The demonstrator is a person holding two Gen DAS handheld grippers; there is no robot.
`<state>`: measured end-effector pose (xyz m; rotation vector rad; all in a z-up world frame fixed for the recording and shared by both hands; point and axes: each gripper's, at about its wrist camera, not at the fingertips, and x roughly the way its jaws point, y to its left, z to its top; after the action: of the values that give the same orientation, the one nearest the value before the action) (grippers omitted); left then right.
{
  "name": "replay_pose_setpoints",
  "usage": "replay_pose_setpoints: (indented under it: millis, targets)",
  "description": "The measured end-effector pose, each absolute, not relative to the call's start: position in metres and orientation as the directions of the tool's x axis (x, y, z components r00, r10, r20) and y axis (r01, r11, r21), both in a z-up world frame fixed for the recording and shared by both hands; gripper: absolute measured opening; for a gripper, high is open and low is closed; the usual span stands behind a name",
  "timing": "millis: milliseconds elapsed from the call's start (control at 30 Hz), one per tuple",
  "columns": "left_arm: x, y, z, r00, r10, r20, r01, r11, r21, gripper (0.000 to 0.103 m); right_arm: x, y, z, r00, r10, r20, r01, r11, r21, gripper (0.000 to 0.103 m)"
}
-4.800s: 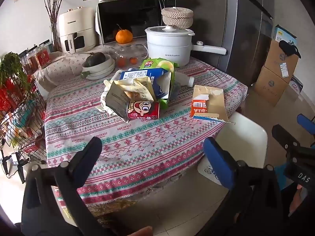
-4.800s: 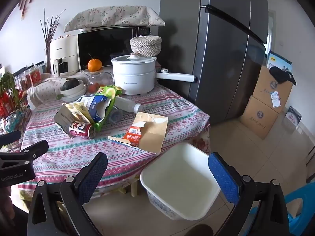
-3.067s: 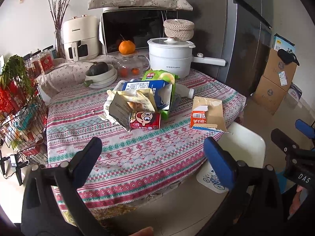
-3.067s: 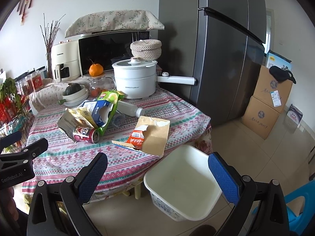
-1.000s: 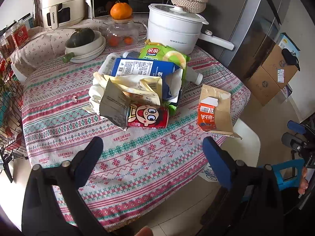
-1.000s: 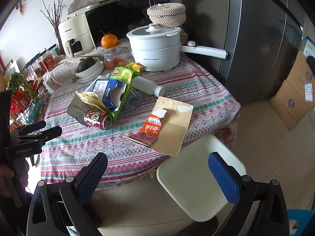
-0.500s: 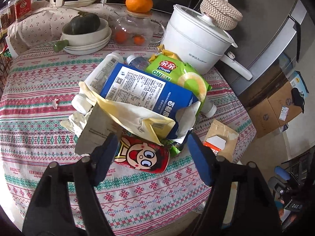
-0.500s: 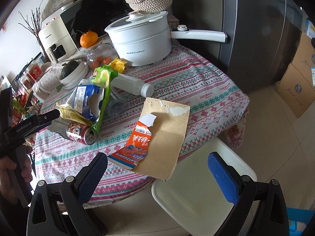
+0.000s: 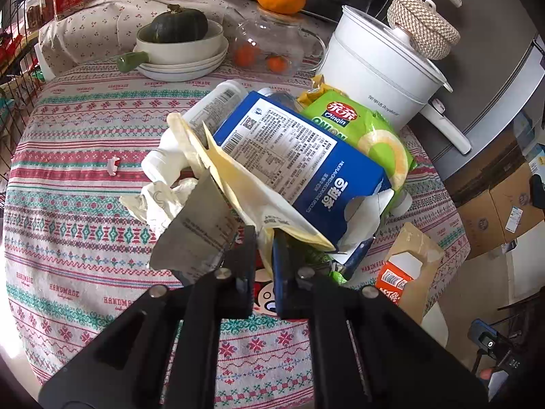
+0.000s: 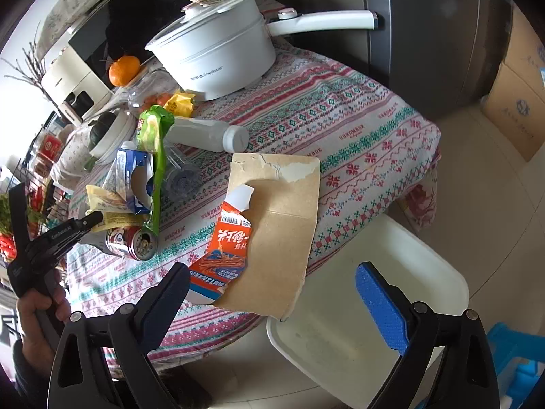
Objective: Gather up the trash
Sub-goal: 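Grasp the brown paper bag with the right tool while the left tool grasps the beige paper wrapper, then carry the bag with the right tool into the white bin while the left tool drops the wrapper there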
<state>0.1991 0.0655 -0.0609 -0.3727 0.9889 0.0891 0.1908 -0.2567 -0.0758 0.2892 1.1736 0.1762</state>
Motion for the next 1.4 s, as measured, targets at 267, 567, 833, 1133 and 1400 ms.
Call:
replay_pose_setpoints:
  millis: [267,567,833,1133,1400]
  targets:
    - [0.168,0.056,-0.034,0.600,-0.166,-0.782,-0.128,0.946,-0.298,0.007,0.199,-0.261,-0.123,0.259,0.367,-0.894,0.124,0.905,0.407,0.083]
    - [0.140,0.047,-0.023,0.615,-0.191,-0.765,-0.027,0.964,-0.263,0.007,0.202,-0.255,-0.165,0.171,0.509,-0.843,0.239,0.809,0.537,0.058]
    - [0.126,0.048,-0.025,0.606,-0.200,-0.770,0.009,0.970,-0.245,0.007,0.192,-0.256,-0.161,0.221,0.610,-0.761,0.260,0.715,0.649,0.013]
    - [0.112,0.037,-0.025,0.604,-0.220,-0.766,0.074,0.973,-0.220,0.007,0.173,-0.271,-0.124,0.331,0.596,-0.732,0.187,0.718,0.670,0.005]
    - [0.103,0.006,-0.023,0.590,-0.283,-0.756,0.188,0.959,-0.212,0.007,0.137,-0.338,-0.107,0.423,0.551,-0.719,0.214,0.710,0.671,0.005]
